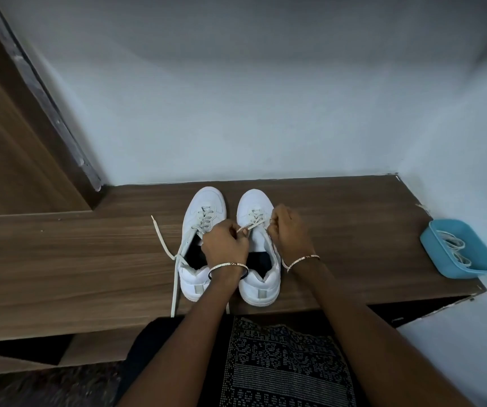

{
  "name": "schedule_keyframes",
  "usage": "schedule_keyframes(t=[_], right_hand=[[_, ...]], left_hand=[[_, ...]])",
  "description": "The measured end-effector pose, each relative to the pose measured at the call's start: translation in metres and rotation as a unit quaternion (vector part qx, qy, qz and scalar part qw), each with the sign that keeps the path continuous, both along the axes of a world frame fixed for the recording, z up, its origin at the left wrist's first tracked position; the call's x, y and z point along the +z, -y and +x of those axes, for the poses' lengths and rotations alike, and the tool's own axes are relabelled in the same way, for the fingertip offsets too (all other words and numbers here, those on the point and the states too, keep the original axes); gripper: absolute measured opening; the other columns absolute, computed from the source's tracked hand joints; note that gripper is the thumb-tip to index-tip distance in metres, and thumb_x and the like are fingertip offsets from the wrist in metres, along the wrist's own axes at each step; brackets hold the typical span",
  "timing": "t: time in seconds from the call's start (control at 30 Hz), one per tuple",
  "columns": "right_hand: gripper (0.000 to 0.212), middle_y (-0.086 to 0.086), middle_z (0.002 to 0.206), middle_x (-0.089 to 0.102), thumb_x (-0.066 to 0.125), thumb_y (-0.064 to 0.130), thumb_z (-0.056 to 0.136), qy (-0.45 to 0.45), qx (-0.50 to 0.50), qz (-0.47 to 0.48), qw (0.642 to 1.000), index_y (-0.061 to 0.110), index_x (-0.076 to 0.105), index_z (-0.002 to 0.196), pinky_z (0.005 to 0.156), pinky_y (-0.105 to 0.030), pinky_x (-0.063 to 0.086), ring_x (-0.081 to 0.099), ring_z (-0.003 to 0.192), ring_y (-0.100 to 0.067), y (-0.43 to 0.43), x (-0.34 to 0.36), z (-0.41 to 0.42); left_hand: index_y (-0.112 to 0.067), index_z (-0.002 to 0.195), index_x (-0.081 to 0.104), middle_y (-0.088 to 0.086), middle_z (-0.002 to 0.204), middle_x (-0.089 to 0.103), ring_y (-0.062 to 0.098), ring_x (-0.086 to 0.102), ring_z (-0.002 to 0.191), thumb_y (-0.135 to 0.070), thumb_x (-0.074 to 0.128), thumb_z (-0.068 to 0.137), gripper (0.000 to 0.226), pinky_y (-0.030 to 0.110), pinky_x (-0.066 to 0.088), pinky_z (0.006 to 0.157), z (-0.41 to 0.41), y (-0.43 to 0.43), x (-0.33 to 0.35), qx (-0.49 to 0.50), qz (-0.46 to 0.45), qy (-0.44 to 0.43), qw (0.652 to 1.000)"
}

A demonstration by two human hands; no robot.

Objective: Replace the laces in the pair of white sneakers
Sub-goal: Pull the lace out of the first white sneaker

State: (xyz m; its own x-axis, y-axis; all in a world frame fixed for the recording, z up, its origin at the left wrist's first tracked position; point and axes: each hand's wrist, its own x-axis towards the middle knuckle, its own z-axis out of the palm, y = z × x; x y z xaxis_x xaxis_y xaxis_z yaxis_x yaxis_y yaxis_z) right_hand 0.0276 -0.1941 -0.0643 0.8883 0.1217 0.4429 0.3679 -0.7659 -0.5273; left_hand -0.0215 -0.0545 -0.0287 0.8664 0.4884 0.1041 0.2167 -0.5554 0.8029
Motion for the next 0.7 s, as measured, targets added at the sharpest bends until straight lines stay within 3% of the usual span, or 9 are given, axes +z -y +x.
schedule_keyframes(t=[0.07,0.17,0.27,0.37,0.47,0.53,0.6,0.67,0.7], right_hand=[[0.005,-0.008,0.076,0.057,0.048,0.013,0.086,-0.106,-0.064,0.097,0.988,0.011,0.048,0.081,0.062,-0.035,0.035,0.051,0.071,-0.027,-0.005,-0.002,0.004],[0.007,-0.003,0.082,0.063,0.056,0.016,0.089,-0.242,-0.143,0.203,0.938,0.017,0.053,0.083,0.07,-0.032,0.042,0.06,0.081,-0.025,-0.013,0.007,0.011],[0.011,0.001,0.086,0.065,0.061,0.008,0.078,-0.163,-0.09,0.268,0.945,0.015,0.062,0.087,0.077,-0.034,0.049,0.062,0.081,-0.019,-0.014,0.026,0.007],[0.022,0.007,0.097,0.069,0.06,0.019,0.073,-0.08,0.026,0.052,0.995,0.022,0.072,0.092,0.084,-0.035,0.047,0.06,0.093,-0.019,-0.012,0.035,-0.001],[0.024,0.007,0.103,0.071,0.059,0.034,0.078,-0.101,0.034,-0.144,0.984,0.029,0.075,0.096,0.088,-0.04,0.044,0.057,0.104,-0.022,-0.017,0.041,-0.004],[0.019,0.005,0.101,0.07,0.059,0.025,0.085,-0.112,0.014,-0.198,0.974,0.026,0.074,0.096,0.084,-0.036,0.038,0.055,0.106,-0.023,-0.02,0.044,-0.003],[0.016,0.003,0.096,0.072,0.06,0.015,0.085,-0.108,-0.004,-0.139,0.984,0.021,0.074,0.091,0.08,-0.033,0.04,0.059,0.097,-0.021,-0.021,0.045,-0.004],[0.013,-0.003,0.089,0.075,0.064,0.008,0.085,-0.15,-0.032,0.069,0.986,0.013,0.076,0.087,0.072,-0.025,0.045,0.062,0.077,-0.013,-0.017,0.041,-0.003],[0.01,-0.005,0.085,0.074,0.066,0.008,0.087,-0.189,-0.055,0.189,0.962,0.011,0.075,0.085,0.068,-0.021,0.045,0.062,0.071,-0.01,-0.015,0.04,-0.002]], left_hand=[[-0.014,0.076,0.071,0.003,0.067,0.069,0.025,0.062,0.07,-0.023,0.073,0.081,0.011,0.024,0.034,0.062,0.0,0.001,0.001,-0.003,0.005,-0.005,1.0],[-0.015,0.077,0.072,0.003,0.068,0.069,0.025,0.063,0.071,-0.024,0.072,0.081,0.011,0.024,0.033,0.062,-0.001,0.001,0.003,-0.005,0.007,-0.008,1.0],[-0.015,0.078,0.072,0.003,0.07,0.07,0.026,0.063,0.072,-0.025,0.072,0.081,0.011,0.024,0.033,0.063,-0.001,0.001,0.005,-0.011,0.009,-0.013,1.0],[-0.014,0.079,0.072,0.004,0.072,0.07,0.028,0.064,0.075,-0.025,0.072,0.082,0.01,0.024,0.034,0.063,-0.002,0.002,0.006,-0.016,0.009,-0.018,1.0],[-0.014,0.083,0.072,0.006,0.076,0.071,0.029,0.063,0.078,-0.023,0.07,0.083,0.009,0.024,0.032,0.064,-0.003,0.003,0.008,-0.018,0.017,-0.028,0.999],[-0.014,0.081,0.072,0.006,0.076,0.071,0.029,0.064,0.078,-0.022,0.07,0.083,0.009,0.025,0.031,0.064,-0.003,0.003,0.009,-0.017,0.017,-0.031,0.999],[-0.014,0.08,0.072,0.007,0.076,0.072,0.03,0.065,0.079,-0.024,0.072,0.082,0.01,0.025,0.035,0.063,-0.001,0.0,0.008,-0.017,0.016,-0.032,0.999],[-0.014,0.081,0.074,0.008,0.076,0.073,0.032,0.066,0.081,-0.025,0.073,0.081,0.011,0.027,0.041,0.064,0.0,-0.001,0.007,-0.017,0.016,-0.027,0.999],[-0.014,0.081,0.074,0.008,0.076,0.073,0.032,0.066,0.081,-0.025,0.073,0.081,0.011,0.028,0.043,0.065,0.0,-0.001,0.007,-0.018,0.018,-0.025,0.999]])
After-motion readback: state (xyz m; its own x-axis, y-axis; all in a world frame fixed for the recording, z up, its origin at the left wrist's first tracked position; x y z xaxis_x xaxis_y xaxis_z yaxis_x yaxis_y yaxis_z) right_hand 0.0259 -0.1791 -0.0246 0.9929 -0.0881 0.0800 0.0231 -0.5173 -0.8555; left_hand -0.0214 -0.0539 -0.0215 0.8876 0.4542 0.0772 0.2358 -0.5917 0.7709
